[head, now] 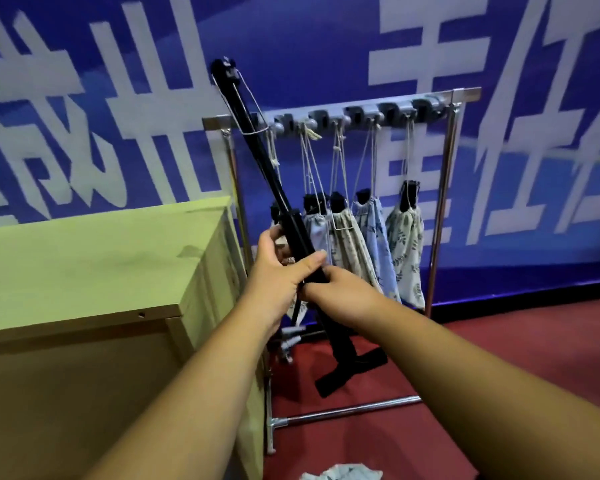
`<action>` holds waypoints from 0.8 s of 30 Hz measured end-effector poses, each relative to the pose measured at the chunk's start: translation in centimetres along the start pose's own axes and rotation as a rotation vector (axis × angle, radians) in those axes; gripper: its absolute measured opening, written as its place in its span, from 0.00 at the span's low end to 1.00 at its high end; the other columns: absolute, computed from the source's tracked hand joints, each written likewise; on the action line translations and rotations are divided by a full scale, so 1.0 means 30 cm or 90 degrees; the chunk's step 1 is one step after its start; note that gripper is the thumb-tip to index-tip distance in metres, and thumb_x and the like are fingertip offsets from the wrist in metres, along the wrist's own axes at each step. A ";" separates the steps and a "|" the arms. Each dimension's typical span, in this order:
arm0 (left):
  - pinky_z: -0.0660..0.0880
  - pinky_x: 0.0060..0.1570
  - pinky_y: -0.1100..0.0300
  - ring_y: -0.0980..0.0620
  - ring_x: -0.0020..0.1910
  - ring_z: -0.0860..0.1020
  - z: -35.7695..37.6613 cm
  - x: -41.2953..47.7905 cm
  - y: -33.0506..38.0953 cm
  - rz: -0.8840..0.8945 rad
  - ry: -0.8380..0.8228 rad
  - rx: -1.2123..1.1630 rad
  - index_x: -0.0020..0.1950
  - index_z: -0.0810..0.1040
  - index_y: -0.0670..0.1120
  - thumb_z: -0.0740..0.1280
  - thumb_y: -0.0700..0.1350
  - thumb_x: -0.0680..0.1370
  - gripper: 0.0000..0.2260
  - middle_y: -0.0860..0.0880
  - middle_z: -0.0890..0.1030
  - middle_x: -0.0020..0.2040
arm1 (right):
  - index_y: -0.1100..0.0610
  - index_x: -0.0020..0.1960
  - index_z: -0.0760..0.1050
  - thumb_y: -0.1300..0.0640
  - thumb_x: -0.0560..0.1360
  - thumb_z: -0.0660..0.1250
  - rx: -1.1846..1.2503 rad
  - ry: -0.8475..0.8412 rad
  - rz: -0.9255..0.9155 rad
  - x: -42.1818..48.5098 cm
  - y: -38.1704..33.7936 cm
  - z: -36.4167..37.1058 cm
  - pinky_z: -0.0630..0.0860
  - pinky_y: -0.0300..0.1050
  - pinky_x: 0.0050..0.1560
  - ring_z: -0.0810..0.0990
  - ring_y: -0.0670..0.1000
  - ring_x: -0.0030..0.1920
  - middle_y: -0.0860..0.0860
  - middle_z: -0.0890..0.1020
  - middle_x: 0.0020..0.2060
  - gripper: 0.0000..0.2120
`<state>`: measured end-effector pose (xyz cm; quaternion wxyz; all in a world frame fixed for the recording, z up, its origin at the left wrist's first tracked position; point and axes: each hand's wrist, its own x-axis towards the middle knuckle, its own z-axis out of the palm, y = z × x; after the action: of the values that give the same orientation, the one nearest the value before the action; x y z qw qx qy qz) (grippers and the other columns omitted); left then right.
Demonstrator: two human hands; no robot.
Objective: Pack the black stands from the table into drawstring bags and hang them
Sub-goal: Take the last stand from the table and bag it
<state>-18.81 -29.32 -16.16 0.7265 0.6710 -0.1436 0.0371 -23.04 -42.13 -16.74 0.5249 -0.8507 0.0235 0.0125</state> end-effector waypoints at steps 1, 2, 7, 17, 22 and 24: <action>0.83 0.52 0.53 0.51 0.53 0.85 0.009 0.001 -0.020 0.007 0.003 0.005 0.69 0.71 0.52 0.80 0.42 0.75 0.27 0.46 0.84 0.58 | 0.55 0.47 0.79 0.51 0.75 0.68 0.032 0.018 -0.003 -0.003 0.025 0.005 0.71 0.43 0.36 0.77 0.48 0.31 0.49 0.80 0.32 0.08; 0.83 0.52 0.54 0.51 0.53 0.85 0.019 0.006 -0.047 0.003 0.007 0.000 0.68 0.72 0.51 0.81 0.44 0.75 0.26 0.46 0.84 0.58 | 0.54 0.45 0.78 0.52 0.75 0.67 0.063 0.040 0.001 -0.007 0.057 0.008 0.71 0.42 0.35 0.77 0.48 0.30 0.48 0.80 0.31 0.05; 0.79 0.36 0.55 0.51 0.37 0.80 0.045 0.024 -0.192 -0.052 0.005 0.009 0.59 0.72 0.48 0.70 0.52 0.83 0.11 0.47 0.81 0.47 | 0.51 0.46 0.77 0.54 0.75 0.69 0.216 0.089 0.035 0.006 0.243 0.041 0.75 0.43 0.35 0.78 0.48 0.30 0.45 0.79 0.29 0.02; 0.66 0.36 0.54 0.52 0.34 0.67 0.043 -0.016 -0.495 -0.082 0.001 0.131 0.49 0.75 0.51 0.57 0.56 0.88 0.14 0.52 0.70 0.34 | 0.52 0.57 0.82 0.35 0.73 0.76 0.351 0.119 0.095 0.124 0.485 0.140 0.73 0.47 0.37 0.77 0.50 0.34 0.48 0.79 0.35 0.24; 0.76 0.50 0.44 0.48 0.47 0.81 0.028 -0.022 -0.610 -0.127 -0.008 0.121 0.50 0.78 0.59 0.62 0.63 0.82 0.11 0.49 0.82 0.45 | 0.56 0.50 0.83 0.38 0.75 0.77 0.371 0.070 0.067 0.211 0.492 0.171 0.70 0.44 0.30 0.75 0.49 0.27 0.50 0.80 0.31 0.20; 0.75 0.48 0.47 0.51 0.45 0.80 0.035 -0.008 -0.619 -0.126 -0.026 0.133 0.49 0.78 0.59 0.62 0.58 0.86 0.09 0.50 0.83 0.44 | 0.57 0.50 0.82 0.38 0.75 0.77 0.386 0.082 0.067 0.241 0.492 0.168 0.69 0.44 0.28 0.74 0.52 0.27 0.53 0.78 0.31 0.22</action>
<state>-14.64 -32.12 -34.06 0.6495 0.7546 -0.0870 -0.0334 -16.58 -44.42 -32.51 0.7508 -0.6521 0.1035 -0.0215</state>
